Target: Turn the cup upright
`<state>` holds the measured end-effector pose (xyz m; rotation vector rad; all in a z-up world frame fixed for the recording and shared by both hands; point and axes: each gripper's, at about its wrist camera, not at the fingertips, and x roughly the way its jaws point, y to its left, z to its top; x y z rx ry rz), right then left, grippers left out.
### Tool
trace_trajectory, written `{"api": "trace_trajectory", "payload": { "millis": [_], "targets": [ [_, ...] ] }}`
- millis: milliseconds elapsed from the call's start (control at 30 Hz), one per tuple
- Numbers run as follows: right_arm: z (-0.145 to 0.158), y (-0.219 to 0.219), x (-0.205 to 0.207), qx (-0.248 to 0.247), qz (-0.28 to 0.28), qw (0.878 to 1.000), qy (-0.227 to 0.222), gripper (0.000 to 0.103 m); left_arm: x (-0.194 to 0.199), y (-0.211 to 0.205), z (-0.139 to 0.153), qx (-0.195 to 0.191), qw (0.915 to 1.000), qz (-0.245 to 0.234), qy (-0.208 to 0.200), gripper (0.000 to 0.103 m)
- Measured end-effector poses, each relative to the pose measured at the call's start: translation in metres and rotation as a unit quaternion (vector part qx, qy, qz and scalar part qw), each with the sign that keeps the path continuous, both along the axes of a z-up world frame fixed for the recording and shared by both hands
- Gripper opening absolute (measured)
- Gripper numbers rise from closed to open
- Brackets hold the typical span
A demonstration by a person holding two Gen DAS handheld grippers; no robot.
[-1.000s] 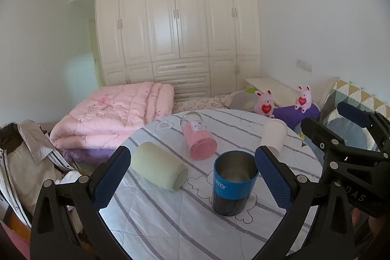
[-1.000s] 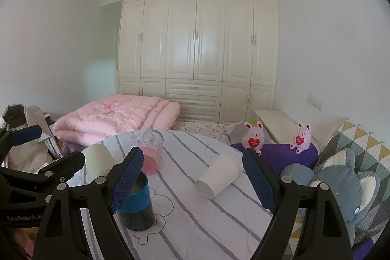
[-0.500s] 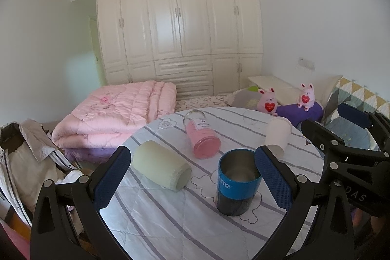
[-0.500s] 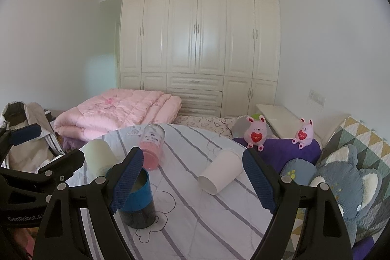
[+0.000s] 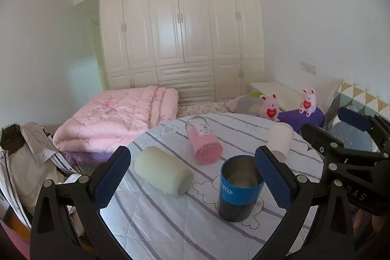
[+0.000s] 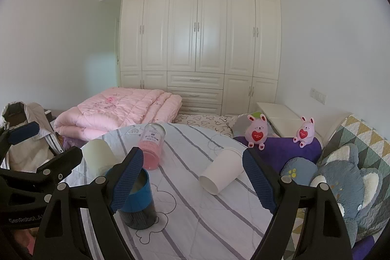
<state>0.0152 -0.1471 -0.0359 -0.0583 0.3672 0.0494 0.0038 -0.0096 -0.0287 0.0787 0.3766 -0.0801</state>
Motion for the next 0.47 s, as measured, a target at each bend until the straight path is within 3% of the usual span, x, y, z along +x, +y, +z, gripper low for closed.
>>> {"api": "trace_trajectory", "payload": {
  "millis": [167, 467],
  "targets": [
    [-0.0020, 0.0015, 0.0003, -0.007, 0.001, 1.000, 0.005, 0.085, 0.0012, 0.0035, 0.0027, -0.009, 0.9999, 0.003, -0.007, 0.103],
    [-0.0045, 0.0043, 0.0062, -0.008, 0.003, 1.000, 0.014, 0.085, 0.0085, 0.0048, -0.0024, 0.000, 0.9999, -0.002, 0.016, 0.103]
  ]
}}
